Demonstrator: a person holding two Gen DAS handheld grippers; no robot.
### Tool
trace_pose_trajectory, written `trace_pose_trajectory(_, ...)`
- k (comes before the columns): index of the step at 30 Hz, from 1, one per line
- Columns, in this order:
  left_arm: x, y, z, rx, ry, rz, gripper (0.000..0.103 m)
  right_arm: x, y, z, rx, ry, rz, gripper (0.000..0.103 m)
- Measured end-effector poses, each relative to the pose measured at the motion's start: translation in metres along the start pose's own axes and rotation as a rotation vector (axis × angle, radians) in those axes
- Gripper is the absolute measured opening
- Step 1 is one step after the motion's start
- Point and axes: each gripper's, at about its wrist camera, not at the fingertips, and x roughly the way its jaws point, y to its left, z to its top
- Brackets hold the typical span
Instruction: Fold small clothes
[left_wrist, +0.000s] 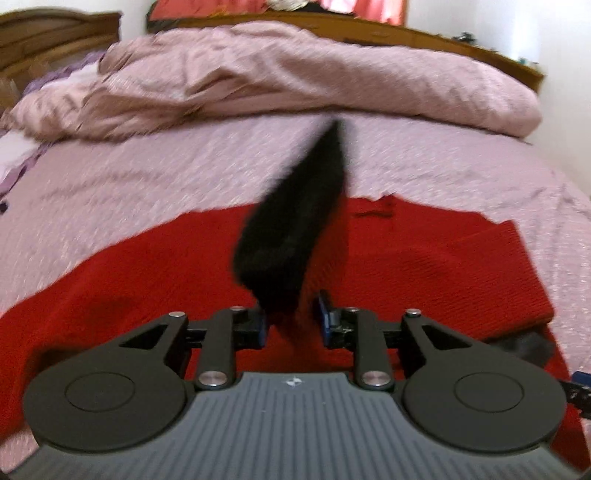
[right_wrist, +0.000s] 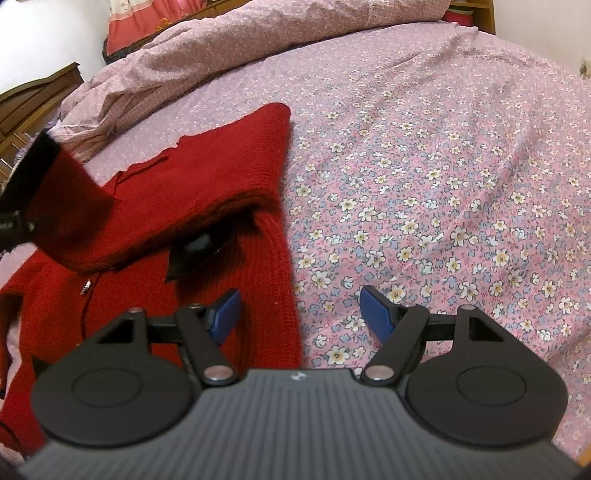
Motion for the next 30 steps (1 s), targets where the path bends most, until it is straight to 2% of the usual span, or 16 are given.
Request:
trace_pose_trajectory(5, 0.007, 0.018, -0.008, 0.012, 0.037, 0.048, 0.054, 0.000, 0.002, 0.002, -0.005, 0.020, -0.017, 0.073)
trace_pose_trajectory(9, 0.013, 0.030, -0.019, 0.023, 0.081, 0.083, 0.056, -0.002, 0.005, 0.007, 0.005, 0.032, -0.023, 0.073)
trace_pose_trajectory(13, 0.018, 0.041, -0.030, -0.003, 0.133, 0.101, 0.061, -0.011, 0.014, 0.013, -0.005, 0.002, -0.012, 0.073)
trace_pose_trajectory(15, 0.023, 0.047, -0.034, -0.020, 0.164, 0.110, 0.070, -0.016, 0.022, 0.017, -0.026, -0.024, -0.011, 0.073)
trace_pose_trajectory(19, 0.031, 0.057, -0.040, -0.051, 0.198, 0.118, 0.080, -0.019, 0.038, 0.027, -0.056, -0.084, 0.003, 0.073)
trace_pose_trajectory(23, 0.037, 0.066, -0.040, -0.073, 0.235, 0.129, 0.096, -0.006, 0.051, 0.035, -0.077, -0.088, 0.039, 0.073)
trace_pose_trajectory(26, 0.040, 0.076, -0.040, -0.118, 0.256, 0.106, 0.098, 0.005, 0.062, 0.041, -0.114, -0.094, 0.054, 0.073)
trace_pose_trajectory(30, 0.040, 0.075, -0.042, -0.095, 0.266, 0.105, 0.103, 0.021, 0.073, 0.050, -0.162, -0.092, 0.052, 0.073)
